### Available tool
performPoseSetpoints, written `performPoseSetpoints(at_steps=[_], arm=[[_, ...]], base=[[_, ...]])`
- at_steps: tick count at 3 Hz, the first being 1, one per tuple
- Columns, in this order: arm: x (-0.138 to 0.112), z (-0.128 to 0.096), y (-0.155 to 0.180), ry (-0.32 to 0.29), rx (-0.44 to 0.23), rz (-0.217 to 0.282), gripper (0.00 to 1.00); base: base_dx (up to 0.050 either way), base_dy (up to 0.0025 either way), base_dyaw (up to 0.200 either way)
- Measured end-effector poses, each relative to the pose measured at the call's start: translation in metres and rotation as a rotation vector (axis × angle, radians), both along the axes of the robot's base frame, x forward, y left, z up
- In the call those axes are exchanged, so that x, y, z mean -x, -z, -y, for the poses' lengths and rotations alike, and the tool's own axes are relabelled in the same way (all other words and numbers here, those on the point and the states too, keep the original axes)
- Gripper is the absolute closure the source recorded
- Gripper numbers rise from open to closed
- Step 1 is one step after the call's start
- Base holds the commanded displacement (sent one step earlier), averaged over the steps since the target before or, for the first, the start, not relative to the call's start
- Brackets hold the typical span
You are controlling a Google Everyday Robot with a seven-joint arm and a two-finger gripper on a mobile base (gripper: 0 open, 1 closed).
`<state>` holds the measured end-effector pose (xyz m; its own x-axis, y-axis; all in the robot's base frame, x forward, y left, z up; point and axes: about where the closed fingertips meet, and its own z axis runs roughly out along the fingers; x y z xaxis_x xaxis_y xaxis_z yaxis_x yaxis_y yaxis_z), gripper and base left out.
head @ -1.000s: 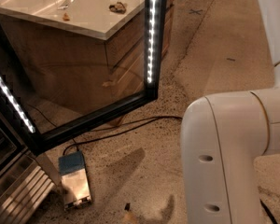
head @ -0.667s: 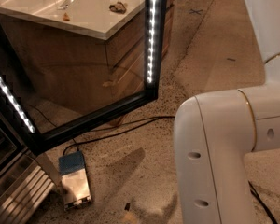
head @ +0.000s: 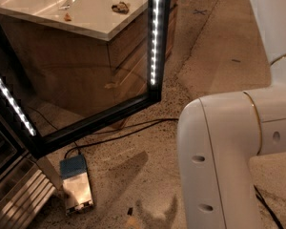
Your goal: Close right fridge door
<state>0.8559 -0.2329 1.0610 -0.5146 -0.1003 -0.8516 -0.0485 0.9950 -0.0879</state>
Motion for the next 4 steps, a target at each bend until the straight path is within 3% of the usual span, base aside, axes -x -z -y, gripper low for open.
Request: performPoseSetpoints(at_steps=[1, 2, 3, 4], arm=[[0.0, 0.0, 0.0, 0.0, 0.0, 0.0, 0.42], [0.0, 0.0, 0.0, 0.0, 0.0, 0.0, 1.0], [0.0, 0.0, 0.0, 0.0, 0.0, 0.0, 1.0], [0.0, 0.0, 0.0001, 0.0, 0.0, 0.0, 1.0]], base=[[0.0, 0.0, 0.0], [0.05, 0.0, 0.0], [0.05, 0.00001, 0.0], [0.0, 0.0, 0.0]])
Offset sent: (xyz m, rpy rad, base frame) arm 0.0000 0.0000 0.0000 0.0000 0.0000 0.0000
